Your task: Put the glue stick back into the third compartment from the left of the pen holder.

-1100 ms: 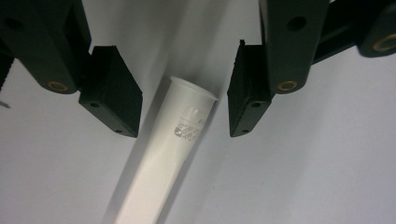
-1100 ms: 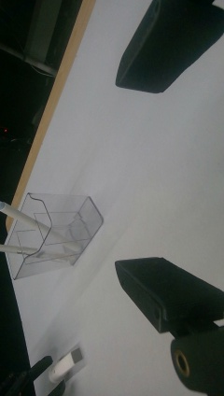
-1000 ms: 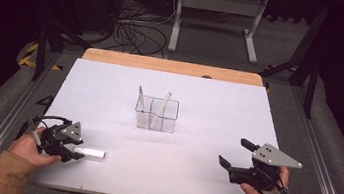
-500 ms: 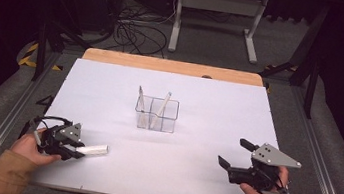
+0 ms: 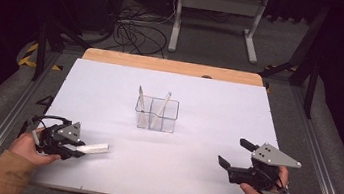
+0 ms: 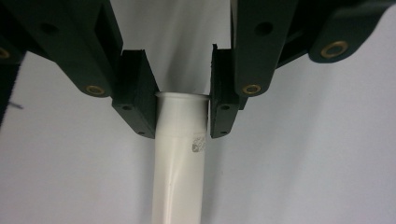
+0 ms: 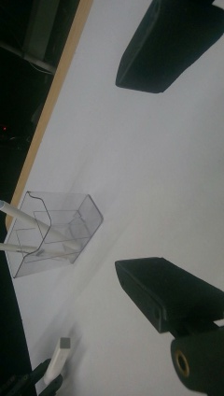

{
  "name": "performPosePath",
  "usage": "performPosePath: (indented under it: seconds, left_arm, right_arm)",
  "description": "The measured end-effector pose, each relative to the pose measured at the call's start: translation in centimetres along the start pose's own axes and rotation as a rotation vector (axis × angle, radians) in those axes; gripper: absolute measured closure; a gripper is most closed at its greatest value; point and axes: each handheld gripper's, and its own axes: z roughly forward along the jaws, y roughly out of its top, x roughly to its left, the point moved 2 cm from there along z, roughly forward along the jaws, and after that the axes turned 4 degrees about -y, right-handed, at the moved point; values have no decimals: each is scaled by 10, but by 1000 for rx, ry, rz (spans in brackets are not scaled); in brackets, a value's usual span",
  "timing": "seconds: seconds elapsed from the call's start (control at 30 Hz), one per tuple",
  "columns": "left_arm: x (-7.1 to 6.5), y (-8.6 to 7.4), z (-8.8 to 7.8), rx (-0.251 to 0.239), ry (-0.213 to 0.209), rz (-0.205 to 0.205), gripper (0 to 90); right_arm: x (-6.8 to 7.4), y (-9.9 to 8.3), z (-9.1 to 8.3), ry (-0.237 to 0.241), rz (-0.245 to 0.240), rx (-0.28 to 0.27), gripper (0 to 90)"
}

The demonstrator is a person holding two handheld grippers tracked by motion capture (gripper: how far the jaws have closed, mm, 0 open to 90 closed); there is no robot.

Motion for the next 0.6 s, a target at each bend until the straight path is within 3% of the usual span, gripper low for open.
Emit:
performPosePath:
  seconds: [0.2,0.6]
  left_arm:
    - [-4,5,-15,-59,12,-2,649]
    - [-9,16,-28,-80,54,-21,648]
  right_arm:
    - [0,0,0,0,0,-2,113]
    - [0,1,0,-2,2,-2,113]
